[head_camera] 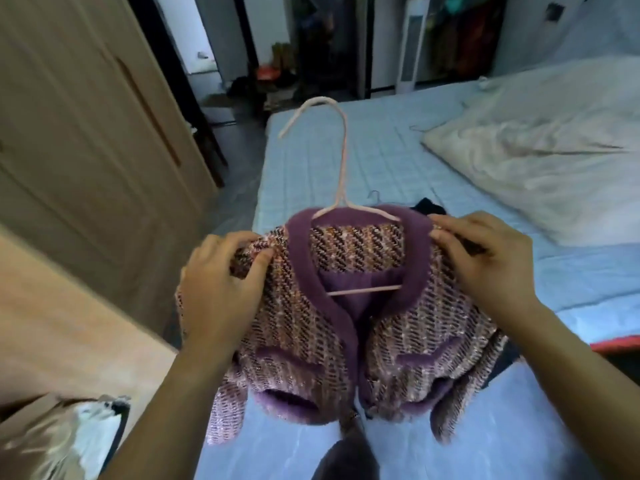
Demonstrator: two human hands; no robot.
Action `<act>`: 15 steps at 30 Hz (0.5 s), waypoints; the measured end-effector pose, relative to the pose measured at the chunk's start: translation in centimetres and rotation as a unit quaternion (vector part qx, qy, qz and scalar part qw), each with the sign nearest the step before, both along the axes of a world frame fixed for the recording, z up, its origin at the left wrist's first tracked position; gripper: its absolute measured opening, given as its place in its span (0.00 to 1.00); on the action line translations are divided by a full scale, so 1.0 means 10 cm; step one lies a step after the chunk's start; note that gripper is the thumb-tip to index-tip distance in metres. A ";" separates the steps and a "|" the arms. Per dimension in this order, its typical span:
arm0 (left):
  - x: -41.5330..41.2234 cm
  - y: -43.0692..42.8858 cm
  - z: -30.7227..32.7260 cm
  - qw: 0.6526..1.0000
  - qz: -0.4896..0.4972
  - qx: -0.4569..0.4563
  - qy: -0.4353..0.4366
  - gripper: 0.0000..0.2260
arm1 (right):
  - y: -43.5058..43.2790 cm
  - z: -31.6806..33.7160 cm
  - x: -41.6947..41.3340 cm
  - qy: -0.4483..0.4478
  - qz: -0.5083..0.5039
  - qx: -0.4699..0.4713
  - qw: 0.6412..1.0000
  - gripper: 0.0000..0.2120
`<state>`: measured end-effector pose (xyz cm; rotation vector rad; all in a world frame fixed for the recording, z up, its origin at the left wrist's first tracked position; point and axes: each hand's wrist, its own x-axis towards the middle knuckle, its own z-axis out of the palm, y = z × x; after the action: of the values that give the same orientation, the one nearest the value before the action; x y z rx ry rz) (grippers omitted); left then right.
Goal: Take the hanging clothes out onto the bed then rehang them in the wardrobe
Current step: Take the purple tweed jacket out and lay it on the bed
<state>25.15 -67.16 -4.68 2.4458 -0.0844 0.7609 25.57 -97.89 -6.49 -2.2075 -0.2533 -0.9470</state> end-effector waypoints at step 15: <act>2.84 -1.60 -0.59 0.969 -0.202 0.053 0.129 0.11 | -1.57 -0.49 2.00 0.119 -0.165 -0.019 0.979 0.07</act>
<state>53.57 -83.13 -10.57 2.4879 -0.5163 0.2639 45.59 -113.58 -11.40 -2.4173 0.2142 -0.8400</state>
